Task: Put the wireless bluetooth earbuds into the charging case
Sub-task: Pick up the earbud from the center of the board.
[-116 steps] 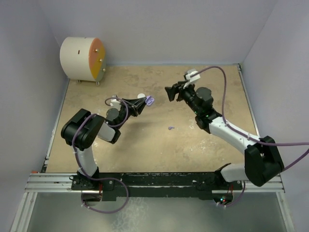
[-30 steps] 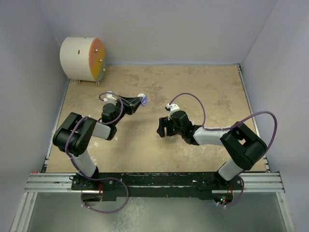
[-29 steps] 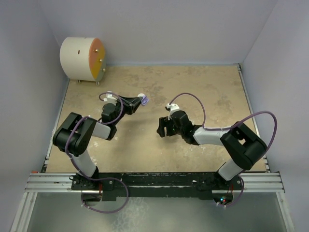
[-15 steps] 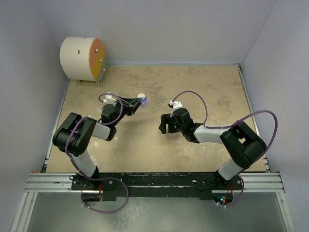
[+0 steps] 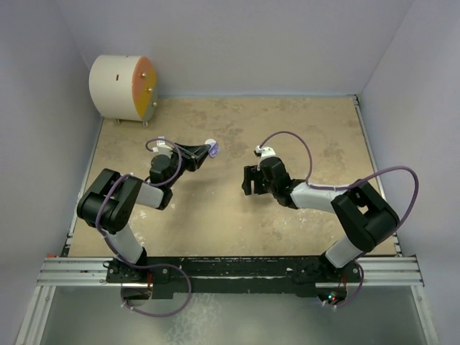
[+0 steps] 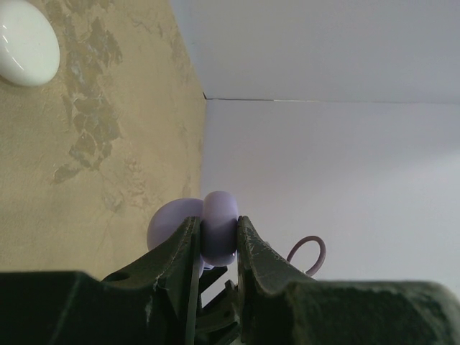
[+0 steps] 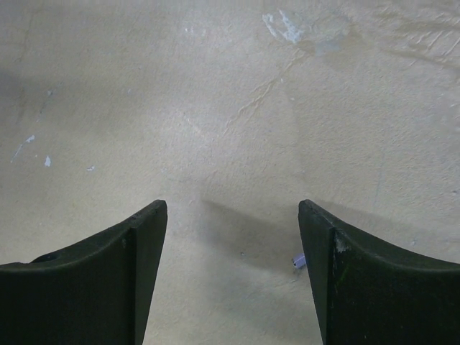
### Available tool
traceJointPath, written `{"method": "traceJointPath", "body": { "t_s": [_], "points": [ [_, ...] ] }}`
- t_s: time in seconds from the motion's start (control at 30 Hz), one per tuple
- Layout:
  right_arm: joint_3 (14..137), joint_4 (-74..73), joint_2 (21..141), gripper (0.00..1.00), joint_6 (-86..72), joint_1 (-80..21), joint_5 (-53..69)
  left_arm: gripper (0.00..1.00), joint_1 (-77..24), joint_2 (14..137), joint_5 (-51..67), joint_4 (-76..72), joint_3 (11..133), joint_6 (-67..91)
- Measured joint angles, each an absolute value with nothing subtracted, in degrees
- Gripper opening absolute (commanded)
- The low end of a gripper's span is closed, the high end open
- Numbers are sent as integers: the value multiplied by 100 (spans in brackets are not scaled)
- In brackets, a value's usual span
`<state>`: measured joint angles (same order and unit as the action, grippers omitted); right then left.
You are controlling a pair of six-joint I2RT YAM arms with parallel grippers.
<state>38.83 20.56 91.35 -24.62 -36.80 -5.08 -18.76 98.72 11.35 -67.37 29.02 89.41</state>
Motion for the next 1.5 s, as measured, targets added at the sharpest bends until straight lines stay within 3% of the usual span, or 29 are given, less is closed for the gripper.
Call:
{"method": "traceJointPath", "body": {
  "t_s": [0.3,0.57,0.83,1.5],
  "points": [
    [4501,1507,8851,75,-2294,-3677,-718,0,-1876,9872,1138,-6912,2810,9021],
    [4906,631,8838,65,-2316,-3675,-1120,0,-1876,9863,1168,-6960,2762,9048],
    [5076,-246,8838,60,-2432,-3629,-1435,0,-1876,9863,1260,-6982,2764,9096],
    [5205,-589,8986,57,-2565,-3479,-1533,0,-1876,9974,1398,-7456,2764,9314]
  ]
}}
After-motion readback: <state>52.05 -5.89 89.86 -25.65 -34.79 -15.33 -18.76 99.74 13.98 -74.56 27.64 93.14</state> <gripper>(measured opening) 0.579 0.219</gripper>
